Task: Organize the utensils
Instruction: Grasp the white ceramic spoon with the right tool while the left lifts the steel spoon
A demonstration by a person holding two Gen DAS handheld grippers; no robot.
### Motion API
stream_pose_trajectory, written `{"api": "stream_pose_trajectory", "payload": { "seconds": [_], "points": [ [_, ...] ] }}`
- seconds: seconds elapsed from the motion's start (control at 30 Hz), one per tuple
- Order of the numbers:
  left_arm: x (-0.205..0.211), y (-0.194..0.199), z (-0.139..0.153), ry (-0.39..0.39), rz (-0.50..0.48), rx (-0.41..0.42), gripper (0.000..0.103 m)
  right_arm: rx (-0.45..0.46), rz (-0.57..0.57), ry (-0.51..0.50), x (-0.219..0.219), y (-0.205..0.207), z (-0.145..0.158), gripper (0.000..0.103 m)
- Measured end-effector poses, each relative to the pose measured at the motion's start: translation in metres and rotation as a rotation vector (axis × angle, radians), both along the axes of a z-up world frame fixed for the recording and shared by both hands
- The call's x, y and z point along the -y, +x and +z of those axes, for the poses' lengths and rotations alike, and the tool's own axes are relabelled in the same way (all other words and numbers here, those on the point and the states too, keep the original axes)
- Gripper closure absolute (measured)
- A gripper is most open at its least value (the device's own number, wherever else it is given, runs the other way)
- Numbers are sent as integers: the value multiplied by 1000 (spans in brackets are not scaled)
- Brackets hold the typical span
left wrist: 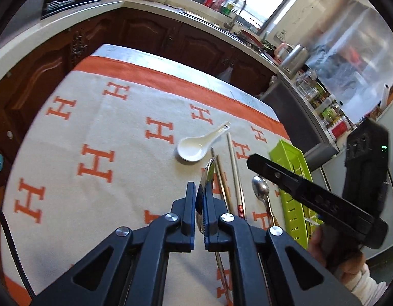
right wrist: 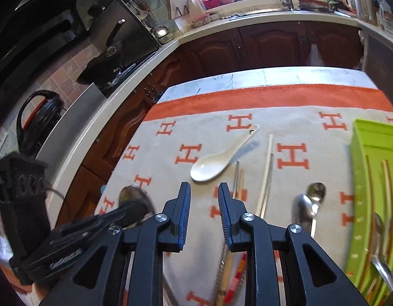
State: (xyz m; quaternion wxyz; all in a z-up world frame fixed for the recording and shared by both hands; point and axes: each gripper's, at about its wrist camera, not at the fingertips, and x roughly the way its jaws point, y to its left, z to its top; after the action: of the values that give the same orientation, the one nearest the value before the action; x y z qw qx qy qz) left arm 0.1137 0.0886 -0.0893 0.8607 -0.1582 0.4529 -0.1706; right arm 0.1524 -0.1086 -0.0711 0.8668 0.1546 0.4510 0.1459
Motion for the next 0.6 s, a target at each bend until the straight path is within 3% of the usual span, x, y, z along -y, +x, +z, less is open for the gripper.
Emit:
{"api": "stream_pose_trajectory", "payload": {
  "seconds": [0.17,0.33,0.53,0.6],
  "points": [
    [-26,2,11,1,58,8,100,-26,-93,40,8,47,-19,80],
    [-40,6,9,-27,78,-7,100,-129,-186,108,26,88,-49,80],
    [-36,9,5,-50,64,-14,100,-172,-211,121,25,113,-80,80],
    [-36,9,5,-55,60,-10,100,-168,-204,141,22,114,-89,88]
  ]
}}
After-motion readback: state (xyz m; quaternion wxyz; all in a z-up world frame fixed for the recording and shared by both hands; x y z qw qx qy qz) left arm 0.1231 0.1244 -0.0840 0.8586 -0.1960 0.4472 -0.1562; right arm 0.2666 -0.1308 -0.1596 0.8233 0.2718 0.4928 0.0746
